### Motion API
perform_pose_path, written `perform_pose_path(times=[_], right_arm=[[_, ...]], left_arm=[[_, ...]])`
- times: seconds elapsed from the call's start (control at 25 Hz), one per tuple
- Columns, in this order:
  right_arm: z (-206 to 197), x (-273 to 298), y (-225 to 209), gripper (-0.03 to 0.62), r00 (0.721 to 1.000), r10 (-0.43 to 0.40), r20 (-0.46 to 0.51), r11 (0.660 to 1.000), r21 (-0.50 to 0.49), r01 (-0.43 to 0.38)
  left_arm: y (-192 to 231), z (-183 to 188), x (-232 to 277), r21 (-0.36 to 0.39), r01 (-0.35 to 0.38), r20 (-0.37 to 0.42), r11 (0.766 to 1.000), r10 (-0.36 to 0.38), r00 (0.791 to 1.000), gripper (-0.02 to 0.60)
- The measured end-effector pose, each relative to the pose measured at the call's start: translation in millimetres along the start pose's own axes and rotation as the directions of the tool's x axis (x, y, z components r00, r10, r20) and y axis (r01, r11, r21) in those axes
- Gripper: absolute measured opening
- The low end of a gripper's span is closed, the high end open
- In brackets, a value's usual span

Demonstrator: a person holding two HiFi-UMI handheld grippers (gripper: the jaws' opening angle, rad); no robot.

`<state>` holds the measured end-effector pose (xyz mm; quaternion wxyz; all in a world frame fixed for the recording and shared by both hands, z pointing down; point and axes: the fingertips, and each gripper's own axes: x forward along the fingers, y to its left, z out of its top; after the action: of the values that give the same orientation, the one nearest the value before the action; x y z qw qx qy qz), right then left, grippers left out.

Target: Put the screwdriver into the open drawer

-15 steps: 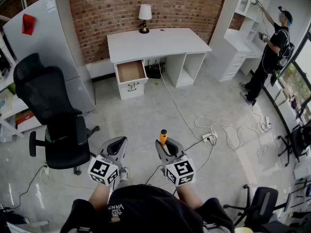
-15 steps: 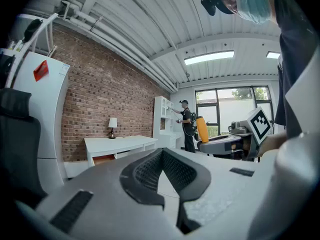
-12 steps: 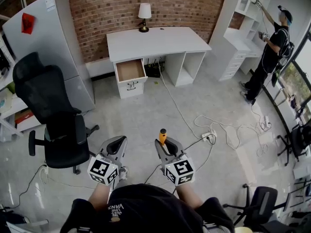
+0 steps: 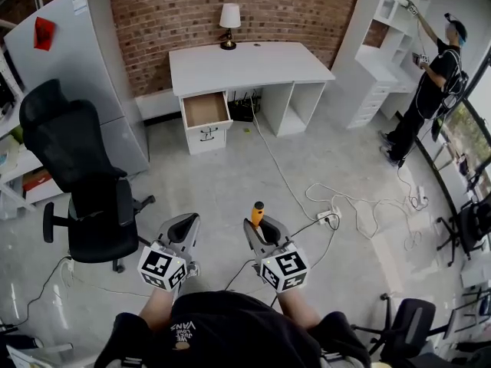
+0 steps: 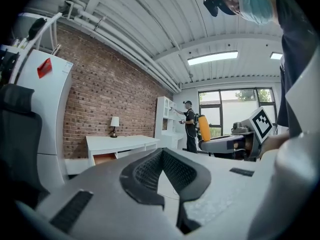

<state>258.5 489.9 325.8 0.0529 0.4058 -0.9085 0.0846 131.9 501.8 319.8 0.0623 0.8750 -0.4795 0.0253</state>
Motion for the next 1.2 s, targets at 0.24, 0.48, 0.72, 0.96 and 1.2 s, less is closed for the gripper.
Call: perform_pose_path(times=[0.24, 0.48, 0.72, 0.96, 1.2], right_arm=[[-2, 24, -5, 0.083, 1.0, 0.0, -0.003, 1.0, 0.014, 0.0], [5, 77, -23, 0.083, 0.999, -0.042, -0.005, 0.999, 0.024, 0.042], [22, 151, -42, 0.083, 0.995, -0.095, 0.004, 0.995, 0.026, 0.095], [40, 227, -53, 0.083, 0.99, -0.138, 0.002, 0.99, 0.033, 0.138], [47, 290, -64, 0.083, 0.983, -0.182, -0.006, 0.982, 0.044, 0.182]], left_arm=[[29, -2, 12, -0.014, -0.009, 0.01, 1.0, 0.009, 1.0, 0.006], [85, -1, 46, -0.031, 0.012, 0.006, 0.999, -0.012, 1.0, 0.006], [153, 3, 86, -0.034, 0.063, -0.005, 0.997, -0.063, 0.998, 0.006], [225, 13, 119, -0.031, 0.102, -0.019, 0.994, -0.103, 0.994, 0.006], [285, 16, 147, -0.035, 0.142, -0.034, 0.989, -0.143, 0.989, 0.006]])
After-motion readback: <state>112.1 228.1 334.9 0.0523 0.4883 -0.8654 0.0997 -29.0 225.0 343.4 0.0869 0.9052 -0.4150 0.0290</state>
